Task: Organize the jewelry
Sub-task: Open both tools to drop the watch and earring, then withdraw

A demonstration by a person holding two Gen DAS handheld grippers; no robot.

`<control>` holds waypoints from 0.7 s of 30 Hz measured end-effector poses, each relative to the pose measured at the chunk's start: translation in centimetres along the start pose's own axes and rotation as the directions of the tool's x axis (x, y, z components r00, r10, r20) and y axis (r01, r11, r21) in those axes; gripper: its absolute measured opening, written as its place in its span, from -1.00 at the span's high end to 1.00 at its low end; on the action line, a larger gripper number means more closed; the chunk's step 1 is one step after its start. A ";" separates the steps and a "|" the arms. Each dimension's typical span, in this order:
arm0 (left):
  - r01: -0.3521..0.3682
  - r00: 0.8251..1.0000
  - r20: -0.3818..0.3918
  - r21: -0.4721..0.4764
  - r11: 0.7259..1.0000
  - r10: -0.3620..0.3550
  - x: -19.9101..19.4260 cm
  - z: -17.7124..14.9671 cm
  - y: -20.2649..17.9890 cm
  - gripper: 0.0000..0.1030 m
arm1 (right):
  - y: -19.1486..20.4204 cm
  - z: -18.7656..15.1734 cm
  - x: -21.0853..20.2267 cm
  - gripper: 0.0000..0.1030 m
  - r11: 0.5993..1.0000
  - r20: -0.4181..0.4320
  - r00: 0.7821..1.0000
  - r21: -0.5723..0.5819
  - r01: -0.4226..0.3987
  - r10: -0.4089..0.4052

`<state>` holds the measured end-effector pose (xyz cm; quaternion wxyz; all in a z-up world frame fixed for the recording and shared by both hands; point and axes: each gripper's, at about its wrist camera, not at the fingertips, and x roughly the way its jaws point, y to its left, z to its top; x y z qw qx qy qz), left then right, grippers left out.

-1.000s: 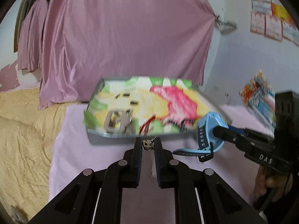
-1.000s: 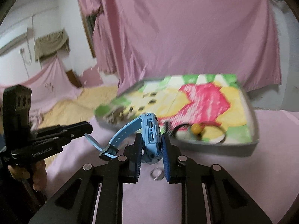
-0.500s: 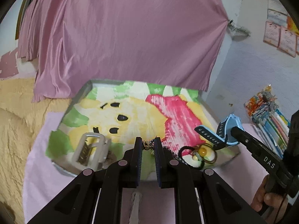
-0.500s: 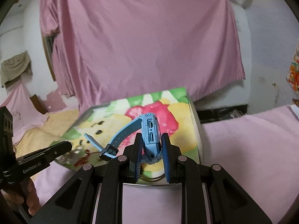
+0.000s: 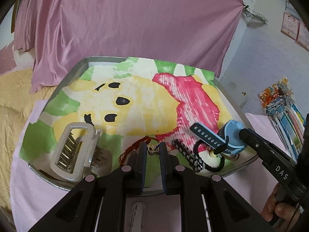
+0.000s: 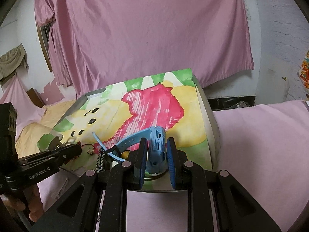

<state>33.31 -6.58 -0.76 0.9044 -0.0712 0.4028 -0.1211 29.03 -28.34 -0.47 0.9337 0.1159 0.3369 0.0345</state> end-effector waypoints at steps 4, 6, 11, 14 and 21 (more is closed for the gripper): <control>0.001 1.000 0.007 0.006 1.000 -0.001 -0.3 0.0 -0.1 0.52 | -0.1 -0.1 -0.2 0.44 1.000 0.004 1.000 0.004 -0.003 0.003; 0.010 0.999 0.031 0.003 1.000 -0.010 -0.8 0.0 -0.1 0.17 | -0.2 -0.1 -0.5 0.33 1.000 0.015 1.000 0.005 -0.005 0.005; 0.026 0.990 0.139 -0.001 1.000 -0.025 -3.4 -0.1 0.0 -0.35 | -0.1 0.0 -1.9 0.33 1.000 0.060 0.998 0.002 -0.003 0.003; 0.010 0.983 0.186 0.003 1.000 -0.010 -4.8 -0.4 0.1 -0.43 | 0.1 -0.1 -3.4 0.15 1.000 0.114 0.993 -0.011 -0.011 0.012; -0.007 0.948 0.318 -0.015 1.000 0.012 -9.0 -2.1 0.7 -0.84 | 1.3 -1.3 -7.7 -0.36 0.998 0.248 0.968 -0.056 -0.019 0.033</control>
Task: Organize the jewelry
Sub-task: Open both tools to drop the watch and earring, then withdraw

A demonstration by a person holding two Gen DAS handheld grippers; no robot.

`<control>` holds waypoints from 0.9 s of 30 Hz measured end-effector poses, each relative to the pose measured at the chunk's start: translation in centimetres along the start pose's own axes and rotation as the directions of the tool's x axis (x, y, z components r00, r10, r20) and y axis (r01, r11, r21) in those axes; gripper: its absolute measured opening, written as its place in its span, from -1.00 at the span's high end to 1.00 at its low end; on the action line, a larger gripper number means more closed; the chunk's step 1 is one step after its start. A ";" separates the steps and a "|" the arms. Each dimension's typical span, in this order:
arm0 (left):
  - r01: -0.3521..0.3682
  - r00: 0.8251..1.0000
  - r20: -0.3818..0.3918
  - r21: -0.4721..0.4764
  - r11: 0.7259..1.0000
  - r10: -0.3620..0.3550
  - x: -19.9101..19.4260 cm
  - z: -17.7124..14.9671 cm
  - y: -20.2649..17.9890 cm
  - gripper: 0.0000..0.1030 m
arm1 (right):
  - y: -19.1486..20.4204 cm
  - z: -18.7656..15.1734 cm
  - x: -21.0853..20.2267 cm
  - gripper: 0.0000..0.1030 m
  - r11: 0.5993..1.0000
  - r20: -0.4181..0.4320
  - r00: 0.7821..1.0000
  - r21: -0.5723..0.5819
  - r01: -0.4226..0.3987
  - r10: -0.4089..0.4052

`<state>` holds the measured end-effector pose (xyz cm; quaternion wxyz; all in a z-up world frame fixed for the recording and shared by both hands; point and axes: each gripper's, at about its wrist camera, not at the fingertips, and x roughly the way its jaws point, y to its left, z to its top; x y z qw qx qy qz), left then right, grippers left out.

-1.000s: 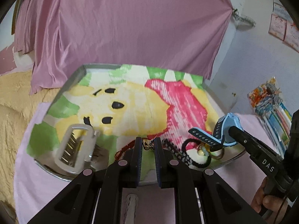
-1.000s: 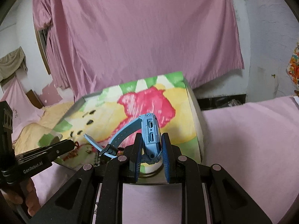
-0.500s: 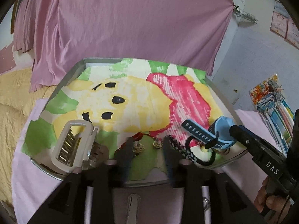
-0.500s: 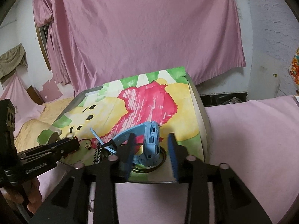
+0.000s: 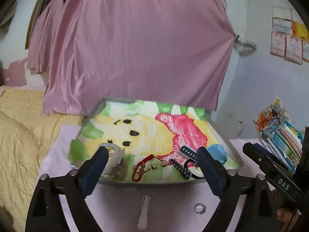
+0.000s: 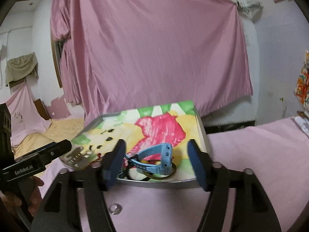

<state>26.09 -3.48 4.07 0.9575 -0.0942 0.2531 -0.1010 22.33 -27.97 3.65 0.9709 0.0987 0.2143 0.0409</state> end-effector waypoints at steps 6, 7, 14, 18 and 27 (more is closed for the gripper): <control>-0.017 0.994 0.104 0.013 1.000 0.016 -3.7 -1.1 0.6 -0.99 | 1.9 -0.7 -4.4 -0.58 0.996 0.140 0.990 -0.090 0.026 -0.014; -0.021 0.992 0.123 0.022 1.000 0.018 -4.4 -1.4 0.7 -0.99 | 2.2 -0.8 -4.9 -0.58 0.994 0.157 0.988 -0.103 0.029 -0.013; -0.066 0.984 0.170 0.078 0.995 0.052 -7.3 -3.1 0.9 -0.99 | 3.8 -1.7 -7.7 -0.60 0.983 0.198 0.980 -0.185 0.016 0.022; -0.092 0.985 0.155 0.093 0.991 0.077 -8.0 -4.0 1.7 -0.99 | 4.3 -2.1 -8.5 -0.60 0.978 0.175 0.984 -0.208 0.002 0.035; -0.116 0.989 0.102 0.116 0.986 0.105 -8.1 -4.9 3.0 -0.99 | 5.1 -3.1 -8.0 -0.60 0.966 0.085 0.994 -0.256 -0.037 0.061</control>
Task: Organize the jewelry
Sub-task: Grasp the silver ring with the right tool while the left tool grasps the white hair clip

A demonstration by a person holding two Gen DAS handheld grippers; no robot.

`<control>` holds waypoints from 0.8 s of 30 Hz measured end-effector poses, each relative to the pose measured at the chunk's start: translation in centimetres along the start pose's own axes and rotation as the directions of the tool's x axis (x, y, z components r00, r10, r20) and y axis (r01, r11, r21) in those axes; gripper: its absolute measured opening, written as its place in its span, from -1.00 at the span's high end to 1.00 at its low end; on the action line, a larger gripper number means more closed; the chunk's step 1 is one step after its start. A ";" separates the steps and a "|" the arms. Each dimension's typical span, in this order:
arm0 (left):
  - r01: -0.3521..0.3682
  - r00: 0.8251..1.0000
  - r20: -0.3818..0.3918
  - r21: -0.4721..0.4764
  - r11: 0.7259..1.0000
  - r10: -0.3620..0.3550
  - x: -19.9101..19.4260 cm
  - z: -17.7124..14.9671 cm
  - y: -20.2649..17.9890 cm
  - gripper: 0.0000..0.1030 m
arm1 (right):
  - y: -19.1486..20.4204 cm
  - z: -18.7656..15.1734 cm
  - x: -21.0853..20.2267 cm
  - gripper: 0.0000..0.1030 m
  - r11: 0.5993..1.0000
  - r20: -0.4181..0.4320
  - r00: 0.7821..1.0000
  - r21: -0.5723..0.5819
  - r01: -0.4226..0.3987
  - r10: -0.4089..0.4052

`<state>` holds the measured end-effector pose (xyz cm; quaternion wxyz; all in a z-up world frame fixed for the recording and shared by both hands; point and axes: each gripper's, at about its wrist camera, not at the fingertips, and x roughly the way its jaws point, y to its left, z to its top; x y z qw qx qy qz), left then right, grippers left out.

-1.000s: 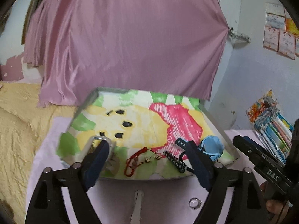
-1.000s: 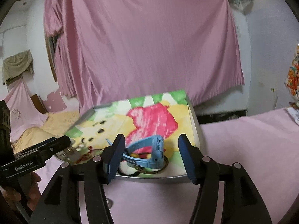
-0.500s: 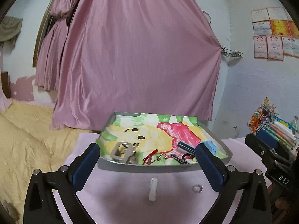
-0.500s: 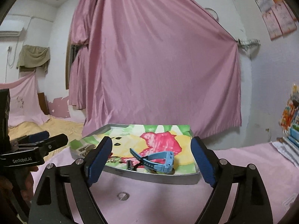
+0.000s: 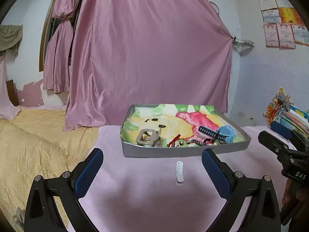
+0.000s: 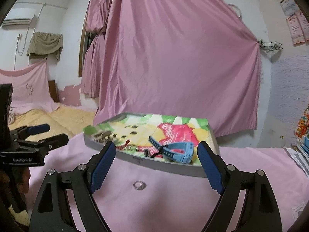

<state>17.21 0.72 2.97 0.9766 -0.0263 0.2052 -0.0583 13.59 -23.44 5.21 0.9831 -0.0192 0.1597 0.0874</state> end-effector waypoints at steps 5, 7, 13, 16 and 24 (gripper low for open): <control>0.027 0.994 -0.107 0.044 0.999 -0.023 1.5 -0.1 -0.2 -0.99 | 0.3 -0.4 1.5 -0.60 0.999 -0.083 0.996 -0.013 -0.041 0.040; 0.029 0.987 -0.160 0.068 0.997 -0.018 2.3 -0.4 -0.3 -0.99 | 0.2 -0.6 2.2 -0.60 0.998 -0.116 0.992 -0.007 -0.057 0.056; 0.052 0.964 -0.263 0.074 0.996 -0.031 4.0 -1.0 -0.4 -0.99 | 0.0 -1.3 4.6 -0.60 0.995 -0.243 0.965 0.011 -0.095 0.095; 0.055 0.953 -0.302 0.073 0.996 -0.031 4.8 -1.2 -0.5 -0.99 | -0.2 -1.8 5.8 -0.60 0.992 -0.310 0.942 0.028 -0.122 0.125; 0.074 0.924 -0.380 0.081 0.994 -0.037 6.5 -1.7 -0.9 -0.99 | -0.9 -2.8 8.2 -0.49 0.983 -0.416 0.891 0.096 -0.157 0.183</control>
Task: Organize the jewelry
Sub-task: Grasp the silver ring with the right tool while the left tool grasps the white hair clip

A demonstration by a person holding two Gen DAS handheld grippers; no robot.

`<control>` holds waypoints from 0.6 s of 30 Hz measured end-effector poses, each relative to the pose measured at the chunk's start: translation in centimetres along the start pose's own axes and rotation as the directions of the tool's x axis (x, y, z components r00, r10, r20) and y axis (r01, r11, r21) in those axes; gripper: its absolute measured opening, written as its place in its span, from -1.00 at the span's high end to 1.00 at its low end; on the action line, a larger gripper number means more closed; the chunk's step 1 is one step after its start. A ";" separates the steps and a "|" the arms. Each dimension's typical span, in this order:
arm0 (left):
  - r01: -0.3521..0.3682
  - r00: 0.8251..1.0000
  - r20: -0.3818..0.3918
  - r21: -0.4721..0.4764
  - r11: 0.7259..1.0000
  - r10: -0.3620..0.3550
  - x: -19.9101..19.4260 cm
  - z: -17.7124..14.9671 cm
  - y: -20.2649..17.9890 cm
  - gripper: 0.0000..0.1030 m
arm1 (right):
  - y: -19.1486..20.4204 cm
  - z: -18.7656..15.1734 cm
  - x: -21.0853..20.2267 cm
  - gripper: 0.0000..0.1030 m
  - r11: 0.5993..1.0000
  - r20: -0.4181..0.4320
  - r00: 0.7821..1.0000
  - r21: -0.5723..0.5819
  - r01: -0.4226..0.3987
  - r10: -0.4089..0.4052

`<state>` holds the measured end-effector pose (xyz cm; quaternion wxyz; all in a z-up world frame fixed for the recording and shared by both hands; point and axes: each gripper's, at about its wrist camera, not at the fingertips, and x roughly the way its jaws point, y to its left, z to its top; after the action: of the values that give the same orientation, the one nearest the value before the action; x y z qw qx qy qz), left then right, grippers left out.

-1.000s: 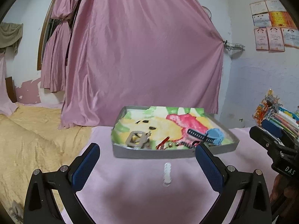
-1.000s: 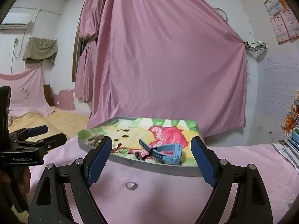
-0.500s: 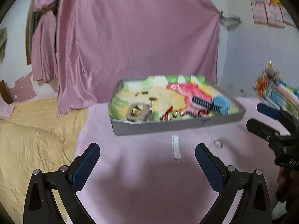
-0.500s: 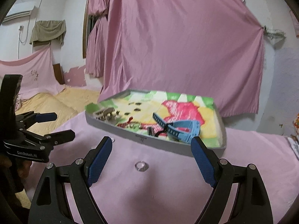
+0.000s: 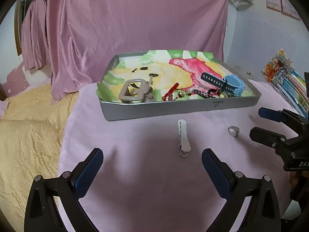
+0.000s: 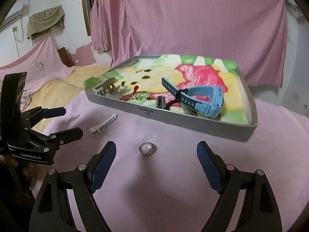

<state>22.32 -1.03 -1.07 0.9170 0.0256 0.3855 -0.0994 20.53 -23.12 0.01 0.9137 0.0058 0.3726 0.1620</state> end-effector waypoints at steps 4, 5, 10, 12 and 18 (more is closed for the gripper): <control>0.015 1.000 -0.014 0.014 1.000 -0.014 0.5 0.2 -0.4 -0.91 | -0.1 0.0 0.6 -0.25 1.000 -0.029 1.000 0.005 -0.005 0.005; 0.017 1.000 -0.018 0.017 1.000 -0.017 0.7 0.3 -0.4 -0.83 | 0.0 0.0 0.8 -0.20 1.000 -0.036 0.999 0.004 -0.007 0.007; 0.046 0.998 -0.044 0.035 0.998 -0.044 1.3 0.5 -0.8 -0.51 | -0.1 0.1 1.3 0.04 1.000 -0.057 0.998 0.002 -0.016 0.017; 0.056 0.997 -0.052 0.040 0.998 -0.054 1.6 0.6 -1.0 -0.39 | 0.0 0.2 1.5 0.13 1.000 -0.067 0.998 0.001 -0.019 0.019; 0.096 0.993 -0.075 0.051 0.994 -0.092 2.2 0.8 -1.4 -0.09 | 0.4 0.3 1.9 0.24 0.999 -0.089 0.996 -0.016 -0.030 0.028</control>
<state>24.11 -2.86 -2.01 0.8957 0.0360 0.4162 -0.1521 21.90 -22.12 -1.06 0.8939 -0.0038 0.4112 0.1785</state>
